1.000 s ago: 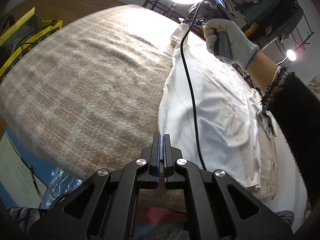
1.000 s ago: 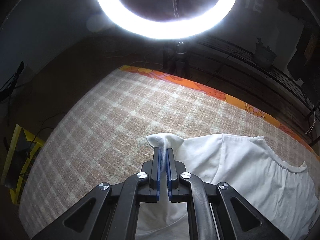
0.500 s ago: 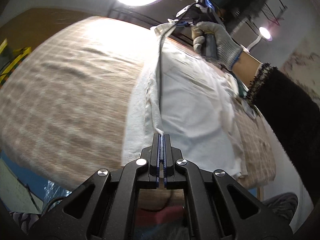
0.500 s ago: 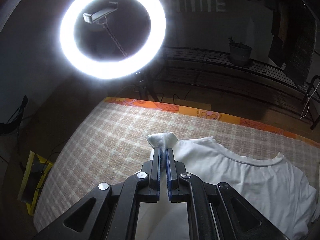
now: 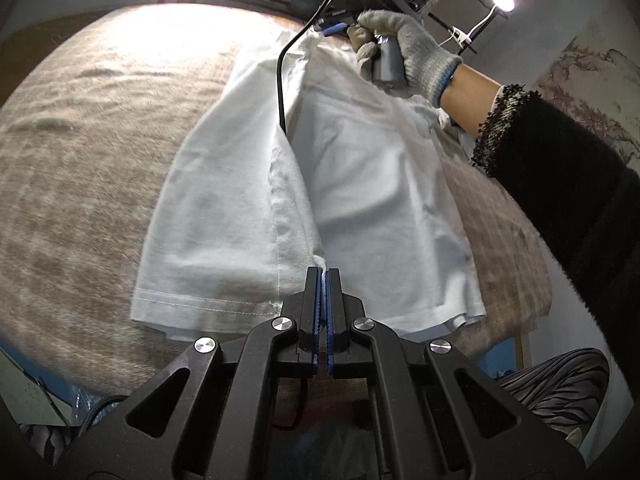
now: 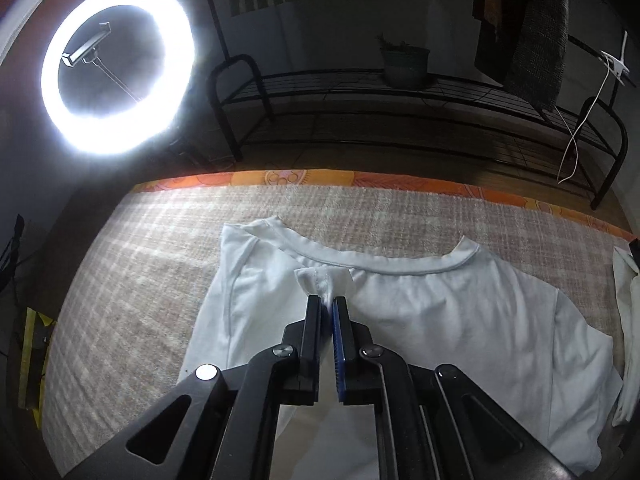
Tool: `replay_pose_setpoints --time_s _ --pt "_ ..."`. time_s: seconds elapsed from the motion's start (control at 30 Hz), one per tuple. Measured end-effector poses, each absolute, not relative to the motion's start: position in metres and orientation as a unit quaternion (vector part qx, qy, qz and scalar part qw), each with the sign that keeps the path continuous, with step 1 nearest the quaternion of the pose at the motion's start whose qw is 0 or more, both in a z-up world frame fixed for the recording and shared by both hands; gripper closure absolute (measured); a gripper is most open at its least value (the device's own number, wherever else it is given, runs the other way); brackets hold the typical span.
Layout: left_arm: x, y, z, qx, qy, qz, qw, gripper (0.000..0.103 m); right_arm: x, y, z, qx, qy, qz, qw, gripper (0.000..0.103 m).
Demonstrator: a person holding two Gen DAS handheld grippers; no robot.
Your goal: Fold small clothes
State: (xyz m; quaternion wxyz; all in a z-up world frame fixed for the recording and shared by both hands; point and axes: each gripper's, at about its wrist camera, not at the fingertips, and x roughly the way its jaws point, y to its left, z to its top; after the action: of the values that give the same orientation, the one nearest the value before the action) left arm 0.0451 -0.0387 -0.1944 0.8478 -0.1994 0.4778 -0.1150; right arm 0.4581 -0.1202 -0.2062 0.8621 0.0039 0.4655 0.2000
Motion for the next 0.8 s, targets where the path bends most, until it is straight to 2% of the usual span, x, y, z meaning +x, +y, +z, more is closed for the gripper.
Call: replay_pose_setpoints --time_s 0.07,0.17,0.27,0.33,0.4,0.43,0.47,0.67,0.8 --pt "0.045 -0.041 -0.194 -0.201 0.479 -0.121 0.846 0.103 0.457 -0.127 -0.211 0.008 0.473 0.193 0.859 0.067" --pt "0.042 -0.047 -0.192 -0.193 0.476 -0.132 0.848 0.103 0.451 -0.141 -0.205 -0.002 0.467 0.185 0.865 0.066" --pt "0.040 -0.053 -0.190 -0.185 0.475 -0.144 0.848 0.103 0.440 -0.165 -0.192 -0.002 0.466 0.185 0.866 0.056" --pt "0.037 -0.054 -0.189 -0.178 0.479 -0.152 0.846 0.102 0.428 -0.184 -0.181 0.006 0.461 0.190 0.867 0.056" --pt "0.033 -0.054 -0.187 -0.174 0.479 -0.160 0.845 0.088 0.415 -0.206 -0.170 0.008 0.454 0.192 0.870 0.055" --pt "0.029 -0.054 -0.185 -0.171 0.478 -0.166 0.845 0.073 0.408 -0.216 -0.165 0.008 0.451 0.191 0.872 0.055" --pt "0.025 -0.052 -0.183 -0.170 0.477 -0.171 0.845 0.062 0.400 -0.229 -0.159 0.009 0.448 0.186 0.874 0.055" --pt "-0.006 -0.039 -0.161 -0.156 0.445 -0.217 0.855 0.062 0.328 -0.288 -0.122 0.013 0.433 0.173 0.884 0.055" --pt "-0.019 -0.011 -0.153 -0.147 0.430 -0.185 0.871 0.062 0.252 -0.296 -0.110 0.019 0.436 0.209 0.875 0.055"
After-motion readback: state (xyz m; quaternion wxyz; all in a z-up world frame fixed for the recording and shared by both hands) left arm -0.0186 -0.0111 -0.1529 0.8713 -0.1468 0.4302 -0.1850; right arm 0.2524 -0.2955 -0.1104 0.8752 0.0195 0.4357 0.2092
